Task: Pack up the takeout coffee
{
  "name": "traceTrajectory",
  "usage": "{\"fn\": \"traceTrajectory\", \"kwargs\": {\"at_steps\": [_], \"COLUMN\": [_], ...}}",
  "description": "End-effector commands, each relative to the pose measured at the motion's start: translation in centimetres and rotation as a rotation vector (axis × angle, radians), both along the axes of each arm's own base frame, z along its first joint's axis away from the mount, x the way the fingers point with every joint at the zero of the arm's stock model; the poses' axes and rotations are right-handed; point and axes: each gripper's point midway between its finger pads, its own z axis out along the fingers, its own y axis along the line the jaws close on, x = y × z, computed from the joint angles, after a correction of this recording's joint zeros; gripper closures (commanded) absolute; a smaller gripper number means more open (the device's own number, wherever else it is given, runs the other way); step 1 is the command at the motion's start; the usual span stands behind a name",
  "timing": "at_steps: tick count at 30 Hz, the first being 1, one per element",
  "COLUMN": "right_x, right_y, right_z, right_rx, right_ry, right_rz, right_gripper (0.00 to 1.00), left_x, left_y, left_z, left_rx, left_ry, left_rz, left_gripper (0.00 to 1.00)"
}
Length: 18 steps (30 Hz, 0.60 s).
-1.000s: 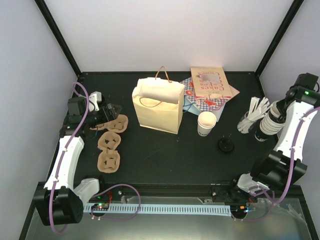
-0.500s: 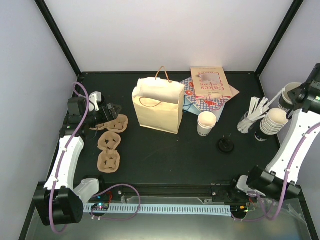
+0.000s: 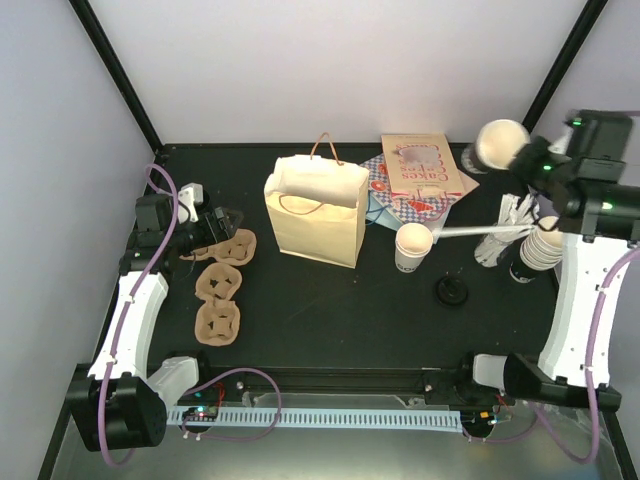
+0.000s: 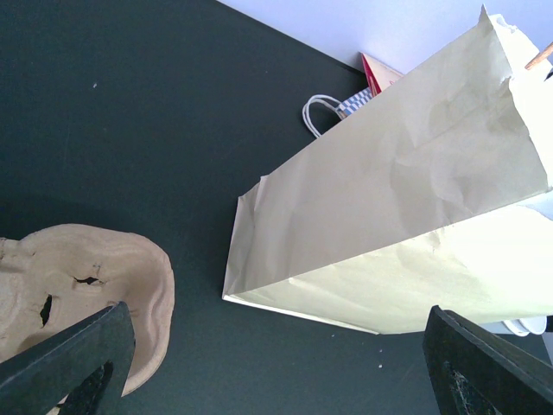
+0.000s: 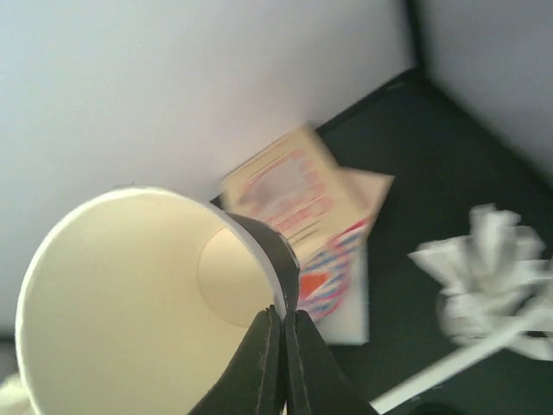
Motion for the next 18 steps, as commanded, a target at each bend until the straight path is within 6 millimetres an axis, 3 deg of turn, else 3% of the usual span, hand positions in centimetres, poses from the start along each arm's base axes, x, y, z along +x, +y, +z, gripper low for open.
{"fn": "traceTrajectory", "kwargs": {"at_steps": [1, 4, 8, 13, 16, 18], "right_x": [0.7, -0.1, -1.6, -2.8, -2.6, -2.8], "right_y": [8.9, 13.6, 17.1, 18.7, 18.0, 18.8], "right_z": [0.6, -1.6, -5.7, -8.8, -9.4, -9.7], "right_rx": [-0.061, -0.095, -0.115, -0.145, -0.181, -0.181], "right_ry": [-0.040, 0.005, 0.066, 0.120, 0.131, 0.138], "right_rz": [0.337, 0.488, 0.612, 0.681, 0.653, 0.713], "right_gripper": [0.99, 0.99, 0.99, 0.99, 0.99, 0.99], "left_x": [0.0, 0.1, 0.1, 0.2, 0.3, 0.3], "left_y": [-0.3, -0.3, -0.1, 0.0, 0.1, 0.1], "left_z": [1.0, 1.0, 1.0, 0.8, 0.8, 0.8], "left_rx": [0.006, 0.009, 0.016, 0.023, 0.027, 0.030], "left_ry": [-0.045, -0.045, -0.046, -0.041, -0.042, -0.041], "left_rz": [-0.021, -0.020, -0.014, -0.006, -0.003, 0.000], "left_gripper": [0.06, 0.06, 0.06, 0.06, 0.06, 0.06]}}
